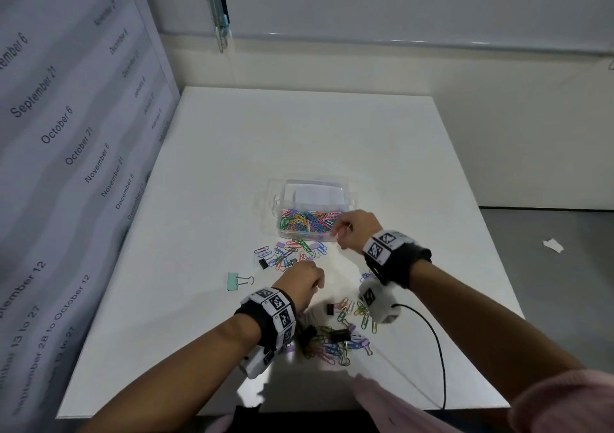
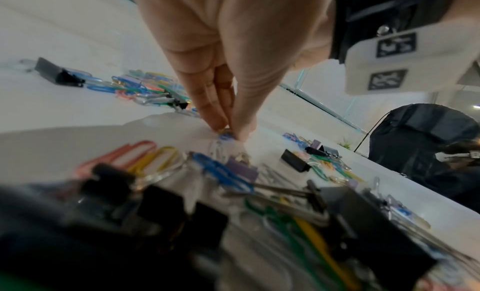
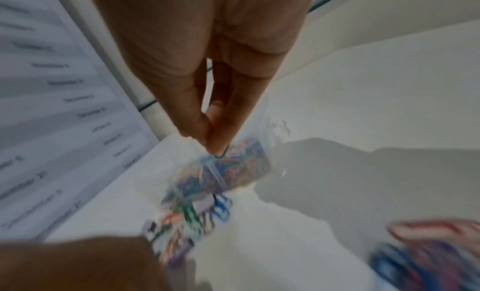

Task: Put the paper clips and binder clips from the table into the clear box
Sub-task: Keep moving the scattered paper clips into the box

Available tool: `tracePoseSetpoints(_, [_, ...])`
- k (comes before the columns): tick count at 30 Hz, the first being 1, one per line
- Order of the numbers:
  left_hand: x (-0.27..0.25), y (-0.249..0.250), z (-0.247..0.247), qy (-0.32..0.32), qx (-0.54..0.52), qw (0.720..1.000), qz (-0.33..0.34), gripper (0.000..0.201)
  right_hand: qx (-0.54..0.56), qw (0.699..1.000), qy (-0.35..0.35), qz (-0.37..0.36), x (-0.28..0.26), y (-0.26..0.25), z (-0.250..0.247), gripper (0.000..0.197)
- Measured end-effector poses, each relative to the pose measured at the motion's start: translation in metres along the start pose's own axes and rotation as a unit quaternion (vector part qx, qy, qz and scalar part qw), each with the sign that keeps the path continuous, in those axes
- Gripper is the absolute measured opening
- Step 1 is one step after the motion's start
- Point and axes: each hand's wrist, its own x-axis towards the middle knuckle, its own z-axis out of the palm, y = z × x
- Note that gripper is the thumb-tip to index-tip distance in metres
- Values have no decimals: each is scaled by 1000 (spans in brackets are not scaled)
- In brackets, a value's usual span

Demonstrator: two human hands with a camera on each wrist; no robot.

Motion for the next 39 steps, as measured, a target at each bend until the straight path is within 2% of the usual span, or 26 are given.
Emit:
tracePoseSetpoints(4, [-2,2,0,19,-3,1000,5,28,46,996,72,2,17,-13,-10,35])
tracePoseSetpoints(10, [-4,-4,0,26,4,999,-41,33,166,981,78,57,22,-3,-10,30])
tracePoseSetpoints(13, [-4,-5,0,24,-9,998,-54,25,140,985,71,73,20,3,-12,29])
tracePoseSetpoints(18, [-1,-3,-5,-17,-13,998,-67,12,77,995,54,22,6,16,-9,21])
tracePoseSetpoints(20, [0,-2,-7,-36,-10,997,-66,10,43,999,25,3,-4,22,-5,21])
tracePoseSetpoints(24, [0,-1,-7,-49,11,998,-46,11,-53,994,-89,-26,-30,41,4,22])
tracePoseSetpoints(27, [0,-2,-9,-44,14,998,-36,10,-110,984,-124,-65,-51,56,10,22])
tracePoseSetpoints(31, [3,-3,-32,-5,-29,999,-29,12,-141,981,-127,-44,-76,72,16,15])
tracePoseSetpoints(35, [12,2,-71,96,-41,994,-24,10,-131,983,-125,-11,-83,79,17,12])
tracePoseSetpoints(39, [36,-4,-99,168,-81,980,-69,18,-113,990,-79,-15,-79,82,17,19])
